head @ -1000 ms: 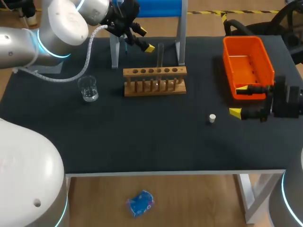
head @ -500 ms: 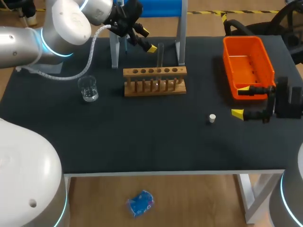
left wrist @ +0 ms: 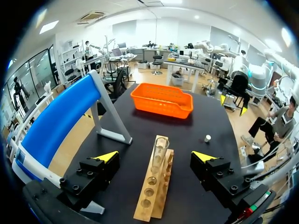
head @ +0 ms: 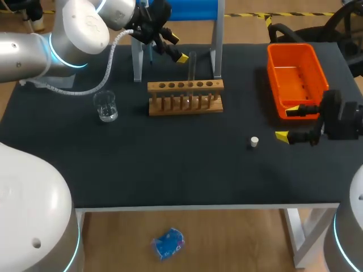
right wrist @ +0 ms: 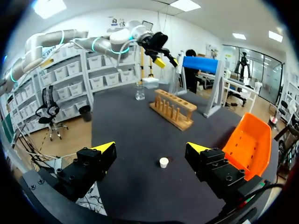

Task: Invert the test tube, pick up the pipette, mount the tip to pipette, aspirate from beaker and dispense into the tube, eject the tip, return the pipette, and cap with the stopper.

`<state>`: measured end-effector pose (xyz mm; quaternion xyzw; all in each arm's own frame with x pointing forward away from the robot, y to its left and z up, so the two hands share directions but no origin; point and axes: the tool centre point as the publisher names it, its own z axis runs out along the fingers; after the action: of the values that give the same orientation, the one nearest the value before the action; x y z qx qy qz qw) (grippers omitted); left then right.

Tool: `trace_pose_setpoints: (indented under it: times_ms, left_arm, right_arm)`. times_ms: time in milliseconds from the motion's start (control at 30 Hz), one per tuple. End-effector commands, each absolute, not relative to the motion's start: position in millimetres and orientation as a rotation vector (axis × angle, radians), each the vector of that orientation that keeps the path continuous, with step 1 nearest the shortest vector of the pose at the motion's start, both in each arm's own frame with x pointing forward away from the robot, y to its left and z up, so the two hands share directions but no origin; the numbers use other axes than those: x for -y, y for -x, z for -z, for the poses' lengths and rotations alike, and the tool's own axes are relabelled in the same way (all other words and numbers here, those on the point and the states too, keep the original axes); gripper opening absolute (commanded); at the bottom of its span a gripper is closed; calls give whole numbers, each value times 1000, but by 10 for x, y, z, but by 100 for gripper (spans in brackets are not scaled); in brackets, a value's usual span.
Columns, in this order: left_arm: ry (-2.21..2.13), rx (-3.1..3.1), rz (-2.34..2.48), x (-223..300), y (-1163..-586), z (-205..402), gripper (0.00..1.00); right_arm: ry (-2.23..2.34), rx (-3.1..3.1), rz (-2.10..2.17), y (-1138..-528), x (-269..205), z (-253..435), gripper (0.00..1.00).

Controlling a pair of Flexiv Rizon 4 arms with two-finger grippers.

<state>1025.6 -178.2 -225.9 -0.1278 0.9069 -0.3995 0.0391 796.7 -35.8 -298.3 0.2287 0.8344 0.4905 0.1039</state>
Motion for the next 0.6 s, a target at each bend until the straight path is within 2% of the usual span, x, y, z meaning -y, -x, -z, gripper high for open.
trace_pose_setpoints:
  times_ms: [33, 600]
  left_arm:
    - [393, -2787, 1220, 1780, -10262, 2248, 100]
    - [393, -2787, 1220, 1780, -10262, 2248, 100]
  right_arm:
    - [-746, -2453, -1376, -7979, 293, 3102, 100]
    - [-723, -2496, -1197, -8137, 256, 3716, 100]
